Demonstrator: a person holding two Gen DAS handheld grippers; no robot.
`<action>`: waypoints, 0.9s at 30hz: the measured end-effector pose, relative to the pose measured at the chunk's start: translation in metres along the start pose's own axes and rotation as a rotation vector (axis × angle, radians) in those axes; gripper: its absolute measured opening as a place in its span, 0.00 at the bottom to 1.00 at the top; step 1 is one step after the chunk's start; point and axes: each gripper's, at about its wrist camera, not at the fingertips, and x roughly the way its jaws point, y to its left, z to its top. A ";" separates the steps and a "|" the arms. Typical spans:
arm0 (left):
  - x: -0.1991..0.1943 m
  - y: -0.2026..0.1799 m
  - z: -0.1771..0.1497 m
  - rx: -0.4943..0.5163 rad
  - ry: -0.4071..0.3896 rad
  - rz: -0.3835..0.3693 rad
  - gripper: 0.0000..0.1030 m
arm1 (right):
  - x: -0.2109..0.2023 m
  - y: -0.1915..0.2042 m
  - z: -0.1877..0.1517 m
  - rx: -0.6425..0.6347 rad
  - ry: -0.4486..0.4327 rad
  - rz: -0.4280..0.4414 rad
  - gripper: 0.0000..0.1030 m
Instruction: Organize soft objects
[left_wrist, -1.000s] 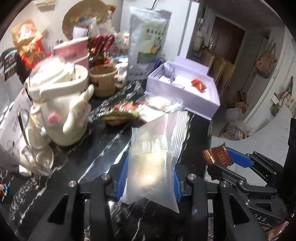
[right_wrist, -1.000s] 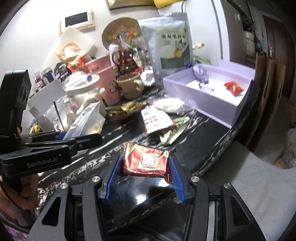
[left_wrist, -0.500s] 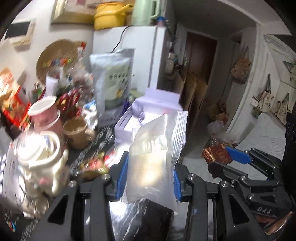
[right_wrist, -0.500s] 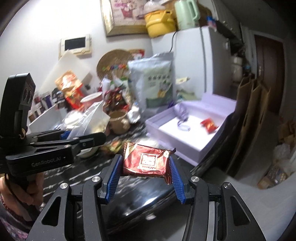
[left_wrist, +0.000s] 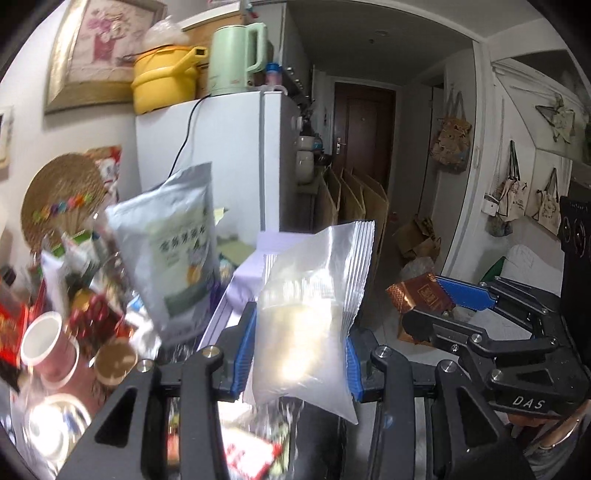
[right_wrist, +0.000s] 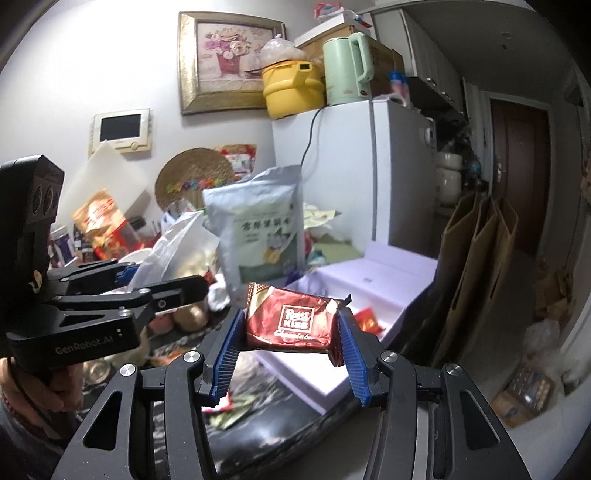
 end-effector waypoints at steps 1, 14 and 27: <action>0.007 0.000 0.006 0.008 -0.004 -0.001 0.40 | 0.005 -0.004 0.005 -0.001 0.000 -0.001 0.49; 0.095 0.011 0.049 0.052 0.027 -0.005 0.40 | 0.071 -0.049 0.048 0.003 0.016 -0.021 0.49; 0.187 0.026 0.050 0.059 0.167 0.012 0.40 | 0.152 -0.092 0.053 0.047 0.159 -0.040 0.49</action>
